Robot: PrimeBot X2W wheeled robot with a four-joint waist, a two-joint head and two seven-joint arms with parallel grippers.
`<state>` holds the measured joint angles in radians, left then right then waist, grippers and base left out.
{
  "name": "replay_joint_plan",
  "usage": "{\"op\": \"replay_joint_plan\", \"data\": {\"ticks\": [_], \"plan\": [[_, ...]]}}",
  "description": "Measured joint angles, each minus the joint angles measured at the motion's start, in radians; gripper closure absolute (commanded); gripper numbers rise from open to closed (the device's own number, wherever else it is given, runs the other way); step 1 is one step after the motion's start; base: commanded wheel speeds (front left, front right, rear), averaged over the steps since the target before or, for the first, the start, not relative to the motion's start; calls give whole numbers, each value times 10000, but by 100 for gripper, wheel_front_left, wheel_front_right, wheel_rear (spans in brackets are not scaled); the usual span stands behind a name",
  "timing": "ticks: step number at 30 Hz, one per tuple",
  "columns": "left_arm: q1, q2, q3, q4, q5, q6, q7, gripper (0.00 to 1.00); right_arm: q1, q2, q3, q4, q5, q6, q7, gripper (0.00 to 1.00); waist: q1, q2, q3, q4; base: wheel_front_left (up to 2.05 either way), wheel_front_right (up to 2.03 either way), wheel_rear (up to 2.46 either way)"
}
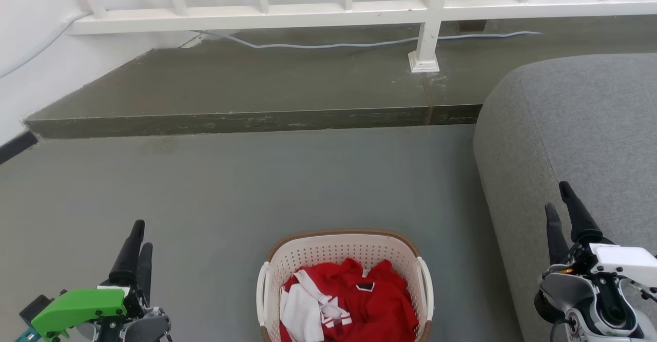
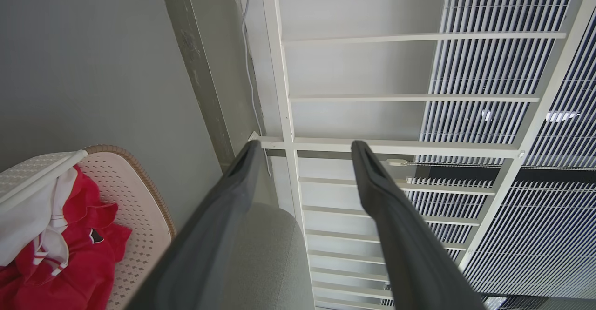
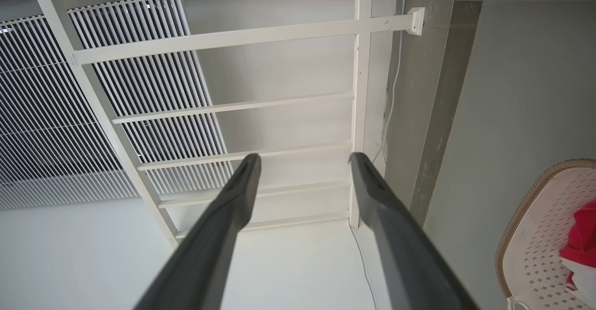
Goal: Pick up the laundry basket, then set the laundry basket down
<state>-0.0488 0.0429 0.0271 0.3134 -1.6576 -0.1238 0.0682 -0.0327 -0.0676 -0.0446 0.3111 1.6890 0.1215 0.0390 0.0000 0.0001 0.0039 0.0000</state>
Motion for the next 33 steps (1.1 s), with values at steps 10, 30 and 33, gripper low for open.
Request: {"op": "replay_joint_plan", "data": {"ticks": [10, 30, 33], "plan": [[-1, 0, -111, -188, 221, -2, -341, 0, 0, 2, 203, -201, -290, 0, -119, 0, 1, 0, 18, 4, 0, 0, 0], [-1, 359, -683, -581, 2794, -2, -965, 0, -60, -639, 1373, -711, -2445, 0, -842, 0, 1, 0, 87, -35, 0, 0, 0], [-1, 359, -685, -642, 3331, -2, -1057, 0, -71, -698, 1534, -709, -2871, 0, -928, 0, 1, 0, 87, -44, 0, 0, 0]]}}
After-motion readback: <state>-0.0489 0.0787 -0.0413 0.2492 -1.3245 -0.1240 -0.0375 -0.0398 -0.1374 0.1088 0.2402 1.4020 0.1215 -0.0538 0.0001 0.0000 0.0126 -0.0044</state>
